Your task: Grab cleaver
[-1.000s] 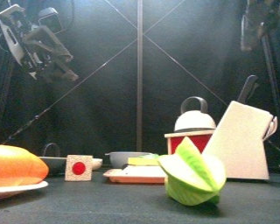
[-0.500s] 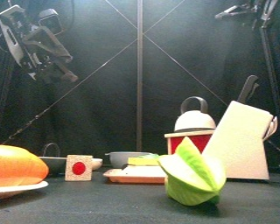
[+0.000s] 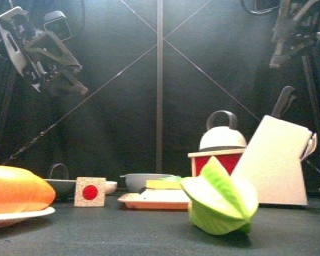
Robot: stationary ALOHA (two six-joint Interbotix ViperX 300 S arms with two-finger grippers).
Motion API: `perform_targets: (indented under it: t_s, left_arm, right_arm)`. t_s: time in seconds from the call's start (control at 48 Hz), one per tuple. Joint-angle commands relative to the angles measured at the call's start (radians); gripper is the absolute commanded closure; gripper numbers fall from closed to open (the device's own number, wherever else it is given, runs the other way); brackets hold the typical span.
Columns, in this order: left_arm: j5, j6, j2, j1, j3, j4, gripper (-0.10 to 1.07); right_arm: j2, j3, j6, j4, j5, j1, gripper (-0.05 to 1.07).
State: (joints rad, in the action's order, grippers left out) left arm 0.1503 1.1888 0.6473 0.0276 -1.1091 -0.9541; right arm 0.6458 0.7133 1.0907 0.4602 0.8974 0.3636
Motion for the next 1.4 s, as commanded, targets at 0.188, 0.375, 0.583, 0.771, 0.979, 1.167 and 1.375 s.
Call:
perform_targets:
  t_s: [0.188, 0.375, 0.583, 0.771, 0.979, 1.167, 1.375]
  left_arm:
    - [0.003, -0.002, 0.003, 0.005, 0.008, 0.011, 0.11]
    - [0.003, -0.002, 0.003, 0.005, 0.006, 0.009, 0.11]
    - [0.003, -0.002, 0.003, 0.006, 0.006, 0.009, 0.11]
    - [0.003, -0.002, 0.002, 0.008, 0.006, 0.011, 0.11]
    - [0.003, -0.002, 0.003, 0.008, 0.006, 0.011, 0.11]
    - [0.003, -0.002, 0.003, 0.008, 0.006, 0.011, 0.11]
    - [0.003, -0.002, 0.003, 0.008, 0.006, 0.011, 0.11]
  right_arm:
    - [-0.04, -0.097, 0.021, 0.029, 0.17, 0.009, 0.15]
    - [-0.067, -0.101, 0.17, 0.143, 0.295, 0.086, 0.15]
    - [-0.075, -0.031, 0.337, 0.19, 0.229, 0.195, 0.15]
    - [-0.069, 0.017, 0.416, 0.293, 0.21, 0.232, 0.15]
    - [-0.064, 0.052, 0.43, 0.304, 0.186, 0.233, 0.15]
    - [-0.071, 0.071, 0.43, 0.302, 0.158, 0.229, 0.15]
    - [-0.071, 0.095, 0.43, 0.29, 0.153, 0.213, 0.15]
